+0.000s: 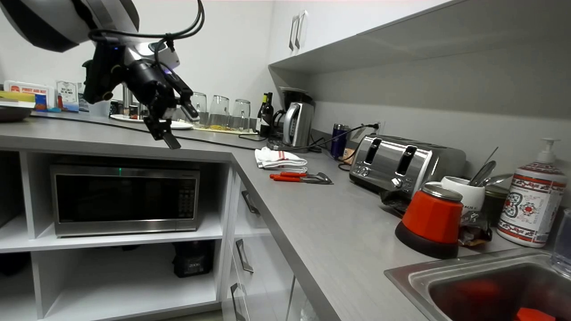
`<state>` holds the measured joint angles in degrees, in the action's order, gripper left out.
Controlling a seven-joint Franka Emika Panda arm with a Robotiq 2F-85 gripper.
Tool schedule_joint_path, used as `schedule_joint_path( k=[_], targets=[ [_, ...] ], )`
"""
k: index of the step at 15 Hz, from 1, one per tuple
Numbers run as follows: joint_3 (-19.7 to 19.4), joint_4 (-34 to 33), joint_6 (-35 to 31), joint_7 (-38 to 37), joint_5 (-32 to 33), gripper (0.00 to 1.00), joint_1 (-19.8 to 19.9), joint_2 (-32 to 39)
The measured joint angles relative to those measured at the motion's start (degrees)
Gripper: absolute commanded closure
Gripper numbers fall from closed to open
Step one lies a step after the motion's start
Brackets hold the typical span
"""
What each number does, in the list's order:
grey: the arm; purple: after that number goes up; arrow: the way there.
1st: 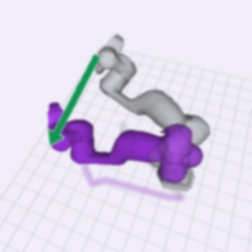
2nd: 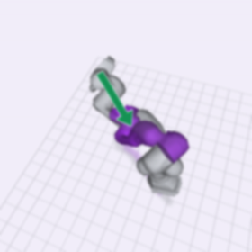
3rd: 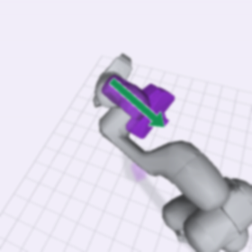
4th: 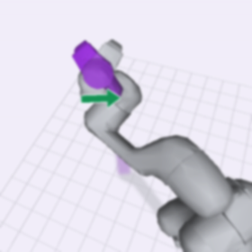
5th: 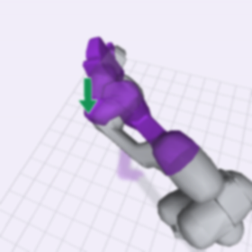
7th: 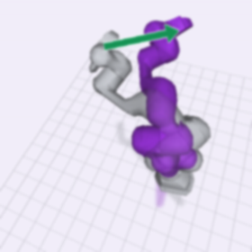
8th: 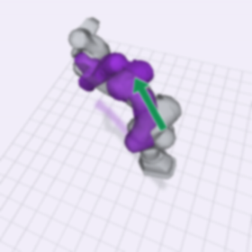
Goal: Open the topmost drawer on the left side of the cabinet, remove the red cup from the drawer and place it on the countertop, close the open drawer
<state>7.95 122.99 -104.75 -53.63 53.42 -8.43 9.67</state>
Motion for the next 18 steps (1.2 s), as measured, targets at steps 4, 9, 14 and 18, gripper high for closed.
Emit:
schedule_joint_path(
  k=[4,9,14,18],
  targets=[
    [0.02,-0.39,2.56,0.05,-0.98,0.00,-0.39,1.43],
    [0.02,-0.48,2.73,0.10,0.00,0.00,-0.56,1.63],
    [-0.17,0.01,0.88,-1.13,8.79,0.00,-0.80,6.02],
    [-1.07,-0.66,-0.80,-5.26,19.11,0.00,-0.80,11.72]
  ],
)
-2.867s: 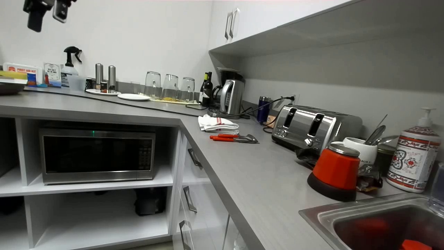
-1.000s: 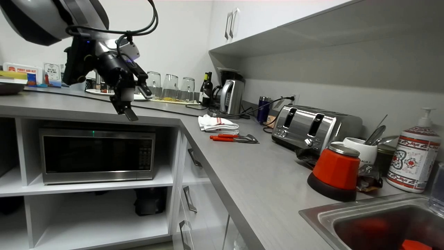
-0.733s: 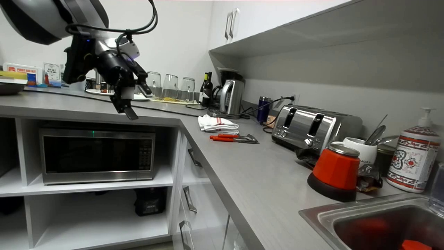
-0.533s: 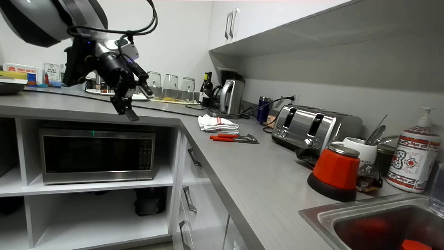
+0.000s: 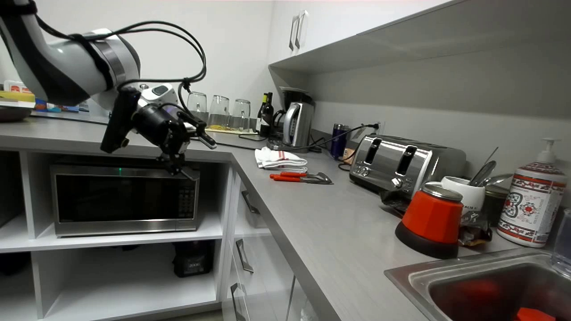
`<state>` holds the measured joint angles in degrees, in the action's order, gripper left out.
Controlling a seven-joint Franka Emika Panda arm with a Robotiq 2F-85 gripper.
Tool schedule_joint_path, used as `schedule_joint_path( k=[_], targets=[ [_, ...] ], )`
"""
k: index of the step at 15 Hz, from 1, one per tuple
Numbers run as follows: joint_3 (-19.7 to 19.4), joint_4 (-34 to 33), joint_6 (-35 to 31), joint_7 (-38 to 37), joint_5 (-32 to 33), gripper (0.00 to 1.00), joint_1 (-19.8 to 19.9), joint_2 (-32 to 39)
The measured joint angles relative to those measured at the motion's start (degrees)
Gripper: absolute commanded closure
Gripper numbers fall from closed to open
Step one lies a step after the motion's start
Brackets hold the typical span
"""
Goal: Open the topmost drawer on the left side of the cabinet, remove the red cup from the drawer and place it on the countertop, close the open drawer
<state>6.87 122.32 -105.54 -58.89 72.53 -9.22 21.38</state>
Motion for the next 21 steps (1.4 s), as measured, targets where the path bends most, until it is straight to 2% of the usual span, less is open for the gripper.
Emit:
schedule_joint_path(
  k=[4,8,21],
  targets=[
    [-0.90,-2.32,-0.10,-4.72,8.38,0.00,0.03,6.54],
    [-1.35,-6.08,-0.05,-8.07,13.22,0.00,0.07,12.86],
    [-2.02,-19.17,1.67,-8.59,19.11,0.00,0.05,29.50]
  ],
)
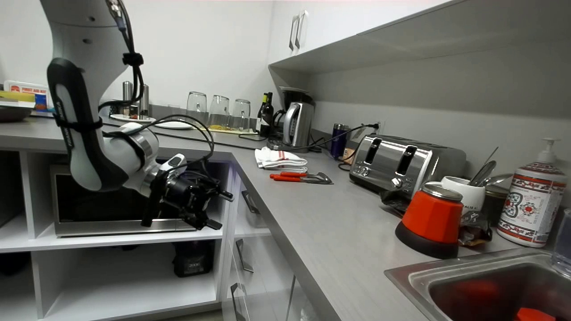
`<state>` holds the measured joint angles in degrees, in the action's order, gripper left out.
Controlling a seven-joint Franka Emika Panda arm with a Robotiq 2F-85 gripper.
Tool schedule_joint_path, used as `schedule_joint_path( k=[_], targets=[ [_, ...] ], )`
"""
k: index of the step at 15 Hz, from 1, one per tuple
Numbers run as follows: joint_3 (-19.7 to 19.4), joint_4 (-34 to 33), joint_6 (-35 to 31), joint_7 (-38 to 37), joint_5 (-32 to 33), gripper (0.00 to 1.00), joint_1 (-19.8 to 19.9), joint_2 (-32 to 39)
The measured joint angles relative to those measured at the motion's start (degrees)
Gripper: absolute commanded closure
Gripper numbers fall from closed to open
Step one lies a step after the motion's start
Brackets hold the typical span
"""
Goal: Open the topmost drawer on the left side of the cabinet, remove the red cup from the drawer and place it on the countertop, close the open drawer
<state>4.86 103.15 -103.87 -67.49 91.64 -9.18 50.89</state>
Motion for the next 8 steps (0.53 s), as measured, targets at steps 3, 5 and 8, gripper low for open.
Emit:
schedule_joint_path(
  k=[3,5,8],
  targets=[
    [-0.50,-3.64,1.52,0.51,0.52,0.00,0.00,2.62],
    [-0.95,-6.27,2.29,1.55,1.05,0.00,0.00,3.88],
    [-1.46,-9.70,2.97,3.35,1.81,0.00,0.00,5.36]
  ],
)
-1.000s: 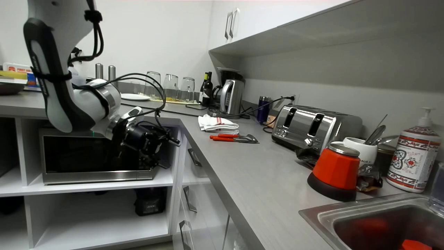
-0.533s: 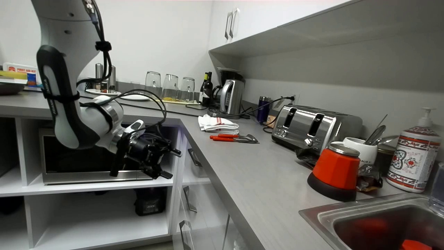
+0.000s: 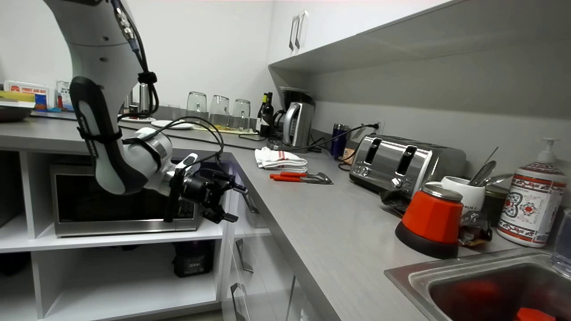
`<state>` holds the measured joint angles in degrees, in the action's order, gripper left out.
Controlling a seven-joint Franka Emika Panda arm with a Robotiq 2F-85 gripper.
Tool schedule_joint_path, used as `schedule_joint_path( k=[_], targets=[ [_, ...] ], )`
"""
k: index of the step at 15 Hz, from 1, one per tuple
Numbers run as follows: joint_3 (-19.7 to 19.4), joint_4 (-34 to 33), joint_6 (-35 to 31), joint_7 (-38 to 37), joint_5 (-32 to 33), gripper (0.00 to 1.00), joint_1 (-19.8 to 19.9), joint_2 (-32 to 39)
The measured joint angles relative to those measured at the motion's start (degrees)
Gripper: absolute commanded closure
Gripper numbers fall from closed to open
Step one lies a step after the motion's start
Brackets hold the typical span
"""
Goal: Open the topmost drawer on the left side of the cabinet, remove the red cup from the drawer and place it on the countertop, close the open drawer
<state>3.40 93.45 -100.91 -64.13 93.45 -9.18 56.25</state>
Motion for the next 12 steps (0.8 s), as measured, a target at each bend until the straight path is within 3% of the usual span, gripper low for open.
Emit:
schedule_joint_path(
  k=[12],
  targets=[
    [-0.16,-2.70,0.56,1.37,1.34,0.00,-0.35,2.23]
  ],
)
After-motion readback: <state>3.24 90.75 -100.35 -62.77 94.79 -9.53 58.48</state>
